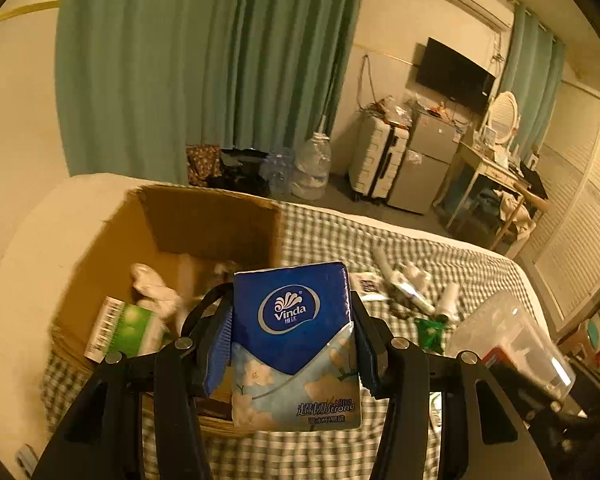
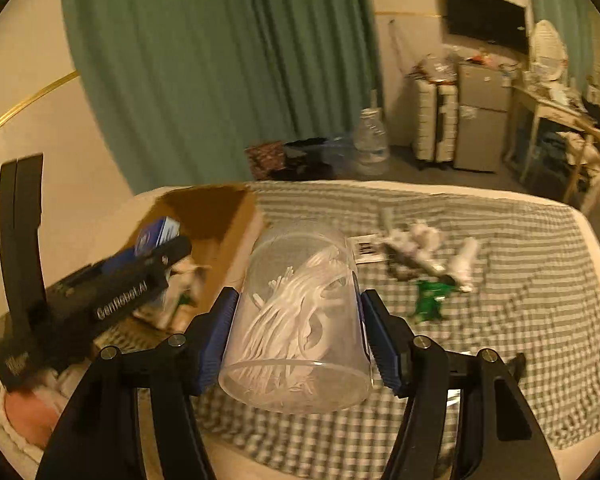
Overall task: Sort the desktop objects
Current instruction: 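Carry tissue pack and floss container into cardboard box and open both tools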
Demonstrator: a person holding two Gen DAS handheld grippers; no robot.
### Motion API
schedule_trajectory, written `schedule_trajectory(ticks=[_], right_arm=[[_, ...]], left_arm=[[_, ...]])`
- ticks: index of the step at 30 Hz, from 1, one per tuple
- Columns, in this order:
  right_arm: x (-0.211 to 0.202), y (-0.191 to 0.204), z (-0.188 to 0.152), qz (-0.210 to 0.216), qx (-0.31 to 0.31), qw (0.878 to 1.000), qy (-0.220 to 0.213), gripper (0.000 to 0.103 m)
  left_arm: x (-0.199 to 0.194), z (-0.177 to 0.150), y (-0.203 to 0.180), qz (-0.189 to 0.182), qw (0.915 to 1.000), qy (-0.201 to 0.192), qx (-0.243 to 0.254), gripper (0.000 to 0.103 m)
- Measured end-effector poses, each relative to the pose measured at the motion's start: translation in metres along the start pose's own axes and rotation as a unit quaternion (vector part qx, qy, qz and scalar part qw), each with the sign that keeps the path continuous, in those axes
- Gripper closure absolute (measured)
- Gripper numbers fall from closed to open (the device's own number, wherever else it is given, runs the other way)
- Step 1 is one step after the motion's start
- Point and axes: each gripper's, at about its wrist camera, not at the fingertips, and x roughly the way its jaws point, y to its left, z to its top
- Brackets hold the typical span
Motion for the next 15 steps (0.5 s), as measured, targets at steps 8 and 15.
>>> schedule_trajectory(ticks=[8, 15], right_arm=[[0.038, 0.050, 0.015, 0.045, -0.036, 0.998, 0.026, 0.041], [0.093, 0.089, 0.038, 0.083, -0.042, 0.995, 0.047, 0.041]], left_arm=[[0.005, 0.028, 0.073, 0.046, 0.9989, 0.001, -0.006, 0.050], [0.054, 0.032, 0.113, 0.070, 0.9970, 0.033, 0.005, 0.050]])
